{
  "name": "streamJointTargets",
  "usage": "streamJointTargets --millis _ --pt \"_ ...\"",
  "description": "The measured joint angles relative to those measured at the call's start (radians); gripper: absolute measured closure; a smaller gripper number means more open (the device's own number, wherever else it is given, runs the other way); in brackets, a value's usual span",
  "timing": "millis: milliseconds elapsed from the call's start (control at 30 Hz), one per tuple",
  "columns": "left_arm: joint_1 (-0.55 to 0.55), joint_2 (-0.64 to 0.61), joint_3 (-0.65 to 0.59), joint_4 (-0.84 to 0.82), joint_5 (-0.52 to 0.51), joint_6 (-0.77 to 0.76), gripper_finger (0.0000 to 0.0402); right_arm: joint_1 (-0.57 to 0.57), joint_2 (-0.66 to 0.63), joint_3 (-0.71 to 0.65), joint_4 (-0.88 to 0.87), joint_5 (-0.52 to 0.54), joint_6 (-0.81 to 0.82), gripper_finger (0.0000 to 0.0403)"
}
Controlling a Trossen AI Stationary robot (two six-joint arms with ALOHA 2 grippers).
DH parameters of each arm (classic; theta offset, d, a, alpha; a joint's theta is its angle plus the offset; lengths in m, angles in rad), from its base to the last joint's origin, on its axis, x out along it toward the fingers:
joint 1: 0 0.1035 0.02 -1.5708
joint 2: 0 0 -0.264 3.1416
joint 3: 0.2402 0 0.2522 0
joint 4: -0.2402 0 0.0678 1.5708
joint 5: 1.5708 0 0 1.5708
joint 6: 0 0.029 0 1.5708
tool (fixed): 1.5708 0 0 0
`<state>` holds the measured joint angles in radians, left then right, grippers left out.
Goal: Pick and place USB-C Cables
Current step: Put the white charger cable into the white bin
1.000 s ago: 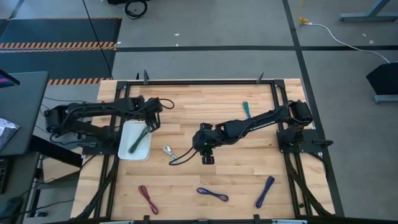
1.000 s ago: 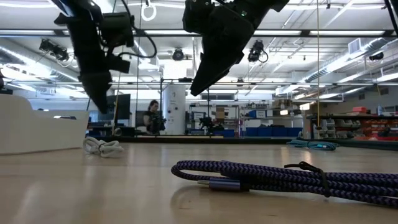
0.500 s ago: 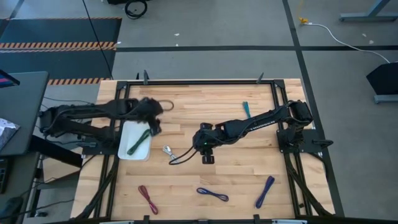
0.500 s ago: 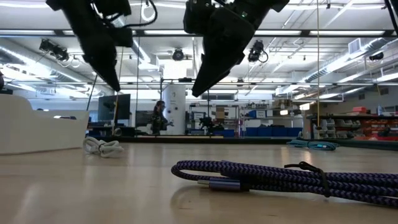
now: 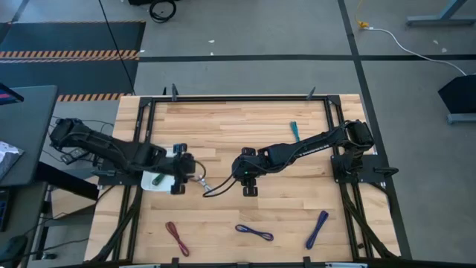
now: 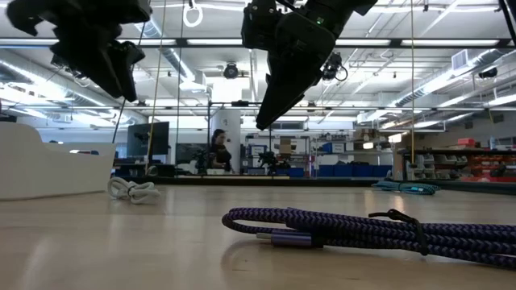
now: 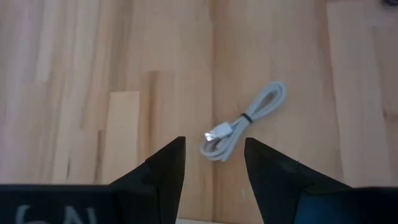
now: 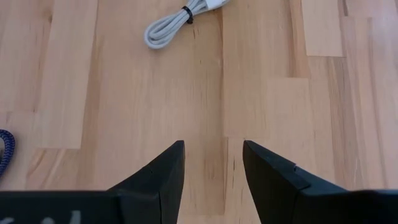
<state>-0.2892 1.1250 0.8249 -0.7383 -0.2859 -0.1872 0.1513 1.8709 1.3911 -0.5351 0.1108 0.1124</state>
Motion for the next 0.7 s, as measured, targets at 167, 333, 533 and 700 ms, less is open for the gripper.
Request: streamJointTargets --millis 167,333,533,700 --pt "-0.074 0.021 0.0 0.008 -0.059 -0.038 0.0228 0.0 0.0 0.0 0.0 0.0 0.016 0.0234" --pt "-0.109 0.105 0.0 0.028 -0.08 -0.037 0.0228 0.0 0.0 0.0 -0.002 0.0 0.02 0.0234" --pt "-0.105 0.27 0.0 0.057 -0.081 0.015 0.0228 0.0 0.0 0.0 -0.006 0.0 0.023 0.0234" --pt "-0.101 0.37 0.0 0.174 -0.098 0.086 0.0228 0.0 0.0 0.0 -0.017 0.0 0.022 0.0234"
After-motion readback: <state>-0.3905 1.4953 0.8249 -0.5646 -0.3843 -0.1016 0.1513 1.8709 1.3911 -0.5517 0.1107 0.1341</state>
